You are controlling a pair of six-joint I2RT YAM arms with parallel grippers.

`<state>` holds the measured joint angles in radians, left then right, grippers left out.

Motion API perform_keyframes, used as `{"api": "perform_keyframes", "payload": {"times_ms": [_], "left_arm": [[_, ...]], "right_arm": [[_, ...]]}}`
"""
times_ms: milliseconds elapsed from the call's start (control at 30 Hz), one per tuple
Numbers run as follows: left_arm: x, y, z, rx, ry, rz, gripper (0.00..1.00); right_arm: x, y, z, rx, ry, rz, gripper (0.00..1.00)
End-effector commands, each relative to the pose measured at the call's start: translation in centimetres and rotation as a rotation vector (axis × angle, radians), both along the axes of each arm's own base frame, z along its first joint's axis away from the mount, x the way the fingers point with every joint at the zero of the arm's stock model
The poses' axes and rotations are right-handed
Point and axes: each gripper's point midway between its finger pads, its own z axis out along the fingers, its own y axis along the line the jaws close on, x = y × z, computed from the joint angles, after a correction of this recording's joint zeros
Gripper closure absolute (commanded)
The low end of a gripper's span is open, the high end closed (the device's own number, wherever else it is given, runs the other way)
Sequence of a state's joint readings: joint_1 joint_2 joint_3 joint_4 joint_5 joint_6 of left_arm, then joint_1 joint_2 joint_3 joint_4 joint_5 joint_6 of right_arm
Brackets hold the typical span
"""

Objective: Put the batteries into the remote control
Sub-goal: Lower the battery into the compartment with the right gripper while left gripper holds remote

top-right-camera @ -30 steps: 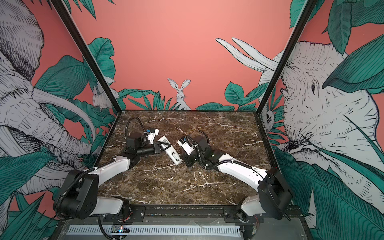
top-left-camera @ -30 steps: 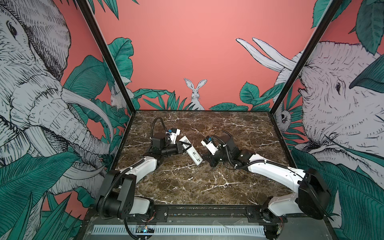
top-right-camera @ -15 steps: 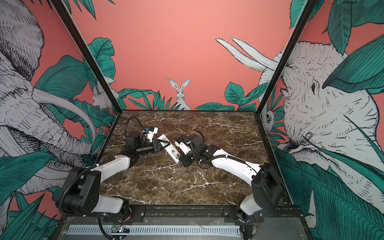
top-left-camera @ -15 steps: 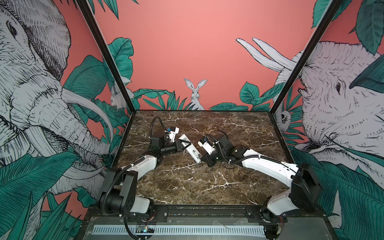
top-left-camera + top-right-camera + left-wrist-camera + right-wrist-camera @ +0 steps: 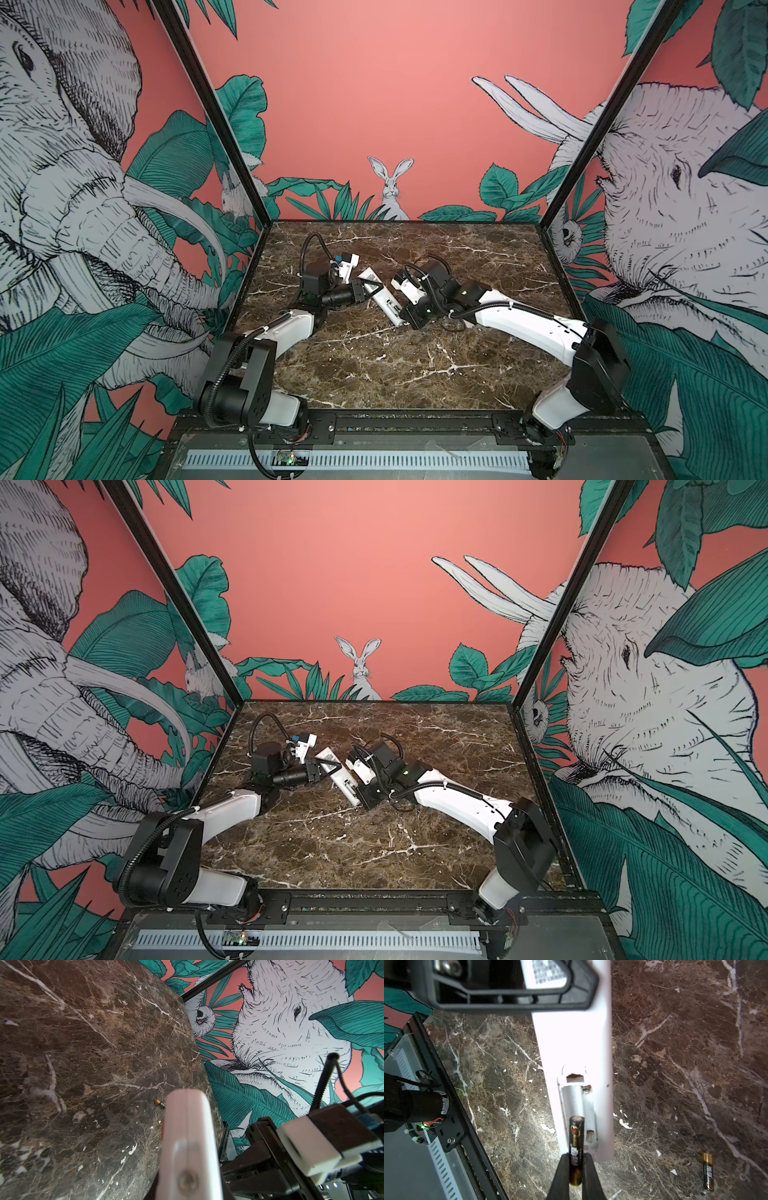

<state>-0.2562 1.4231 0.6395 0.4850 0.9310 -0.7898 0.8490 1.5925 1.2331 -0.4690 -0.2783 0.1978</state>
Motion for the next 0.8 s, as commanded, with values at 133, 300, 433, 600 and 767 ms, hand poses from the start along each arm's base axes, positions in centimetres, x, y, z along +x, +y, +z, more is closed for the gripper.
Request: {"api": "perform_keyframes", "payload": {"times_ms": [133,300,433,600,767], "left_arm": [[0.1,-0.1,1.3,-0.028,-0.046,-0.016,1.00],[0.1,-0.1,1.4,-0.033,-0.047,-0.019,1.00],[0.1,-0.2,1.5,-0.037,-0.046,-0.022,1.00],[0.0,-0.2,1.5,-0.034,-0.047,-0.021,1.00],[0.1,-0.2,1.5,-0.033,-0.049,-0.019,1.00]], "right_arm": [[0.3,-0.4,-1.1,-0.088,0.018,-0.008,0.91],[0.6,-0.3,-1.2,-0.105,0.014,-0.005,0.91],[1.2,0.2,-0.6,-0.103,0.001,0.003,0.91],[1.4,0.6,-0.2,-0.101,-0.008,0.013,0.91],[1.8,0.4,-0.5,-0.137,-0.005,0.003,0.92]]}}
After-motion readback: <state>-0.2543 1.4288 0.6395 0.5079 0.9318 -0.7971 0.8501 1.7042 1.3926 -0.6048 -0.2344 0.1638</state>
